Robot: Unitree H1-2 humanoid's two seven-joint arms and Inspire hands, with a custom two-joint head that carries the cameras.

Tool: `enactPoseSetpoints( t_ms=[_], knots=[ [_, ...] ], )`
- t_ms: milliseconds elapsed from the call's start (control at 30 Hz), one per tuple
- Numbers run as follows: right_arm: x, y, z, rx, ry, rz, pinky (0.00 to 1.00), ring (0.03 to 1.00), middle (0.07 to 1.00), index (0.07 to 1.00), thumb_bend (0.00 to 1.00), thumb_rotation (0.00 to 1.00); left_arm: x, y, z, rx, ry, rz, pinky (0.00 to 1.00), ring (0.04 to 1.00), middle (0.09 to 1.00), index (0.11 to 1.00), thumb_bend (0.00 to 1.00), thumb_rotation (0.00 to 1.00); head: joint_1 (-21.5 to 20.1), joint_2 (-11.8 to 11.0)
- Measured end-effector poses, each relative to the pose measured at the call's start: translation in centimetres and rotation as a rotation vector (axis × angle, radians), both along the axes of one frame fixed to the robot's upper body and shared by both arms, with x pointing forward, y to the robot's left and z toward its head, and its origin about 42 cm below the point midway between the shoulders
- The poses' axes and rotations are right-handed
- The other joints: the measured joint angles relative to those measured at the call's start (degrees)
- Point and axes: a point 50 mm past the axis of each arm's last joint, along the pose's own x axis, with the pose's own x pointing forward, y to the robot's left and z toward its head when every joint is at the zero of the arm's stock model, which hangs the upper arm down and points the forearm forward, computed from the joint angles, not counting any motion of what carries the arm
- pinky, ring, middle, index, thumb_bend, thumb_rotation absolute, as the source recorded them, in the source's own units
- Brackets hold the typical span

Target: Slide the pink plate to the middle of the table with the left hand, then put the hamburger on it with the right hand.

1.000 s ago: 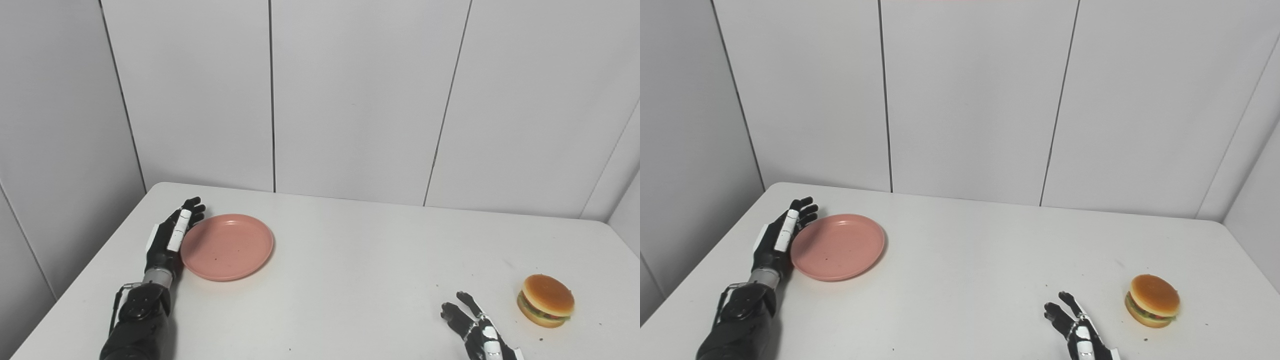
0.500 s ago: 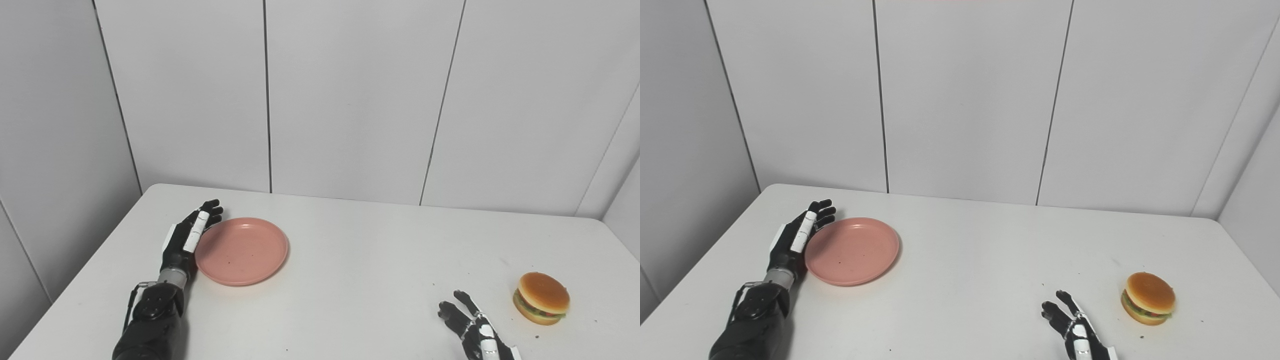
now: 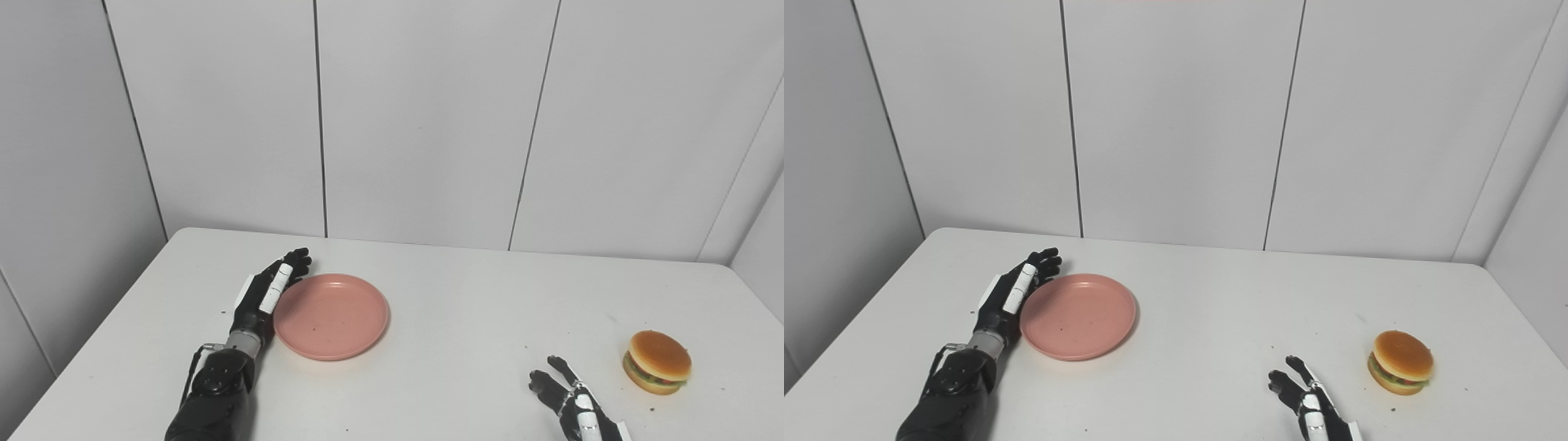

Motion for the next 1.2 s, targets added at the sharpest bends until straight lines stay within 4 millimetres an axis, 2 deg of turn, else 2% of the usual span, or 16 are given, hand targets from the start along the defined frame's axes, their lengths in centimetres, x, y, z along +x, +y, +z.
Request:
enactPoseSetpoints(
  t_ms=[367,467,533,600,667,733,800,867,1000,1200],
  knots=[
    [-0.1,0.2,0.0,-0.02,0.011,0.003,0.87,0.789,0.78,0.866,0.75,1.0,0.0,-2.8,0.0,-0.01,-0.021,-0.024,0.81,0.832,0.809,0.738,0.92,0.85,-1.41,0.88],
    [-0.1,0.3,0.0,-0.032,0.012,0.002,0.87,0.789,0.783,0.868,0.74,1.0,-0.1,-3.5,0.1,-0.039,-0.027,-0.026,0.81,0.828,0.797,0.732,0.93,0.82,-3.42,2.19],
    [-0.2,0.3,0.0,-0.04,0.011,0.0,0.87,0.79,0.782,0.868,0.73,1.0,-0.2,-4.0,0.1,-0.064,-0.023,-0.027,0.82,0.83,0.797,0.733,0.93,0.81,-3.61,2.29],
    [-0.3,0.4,0.0,-0.042,0.011,-0.003,0.88,0.788,0.781,0.872,0.73,0.99,-0.2,-4.4,0.1,-0.075,-0.014,-0.031,0.81,0.83,0.798,0.735,0.92,0.81,-6.06,3.6],
    [-0.3,0.5,0.1,-0.043,0.01,-0.007,0.88,0.792,0.784,0.877,0.73,1.0,-0.3,-4.6,0.2,-0.081,-0.013,-0.034,0.81,0.829,0.797,0.734,0.91,0.81,-6.07,3.6],
    [-0.4,0.6,0.1,-0.045,0.01,-0.01,0.89,0.8,0.791,0.88,0.73,1.0,-0.4,-4.9,0.2,-0.086,-0.006,-0.036,0.8,0.825,0.795,0.727,0.9,0.81,-8.34,4.92],
    [-0.4,0.8,0.1,-0.058,0.008,-0.014,0.9,0.807,0.796,0.883,0.73,1.0,-0.5,-5.0,0.2,-0.09,-0.003,-0.035,0.79,0.82,0.793,0.724,0.89,0.81,-8.53,5.01],
    [-0.4,1.1,0.2,-0.067,0.007,-0.016,0.9,0.812,0.802,0.885,0.74,1.0,-0.7,-5.2,0.3,-0.095,0.005,-0.033,0.79,0.816,0.787,0.717,0.88,0.81,-10.89,5.97],
    [-0.5,2.1,0.3,-0.067,0.008,-0.011,0.89,0.81,0.799,0.88,0.75,1.0,-0.8,-5.6,0.3,-0.118,0.013,-0.037,0.81,0.818,0.786,0.711,0.91,0.8,-13.26,6.68],
    [-0.5,3.8,0.3,-0.067,0.01,-0.008,0.86,0.784,0.775,0.865,0.72,1.0,-1.0,-6.5,0.1,-0.129,0.028,-0.063,0.82,0.826,0.784,0.711,0.9,0.81,-17.05,7.21]
  ],
)
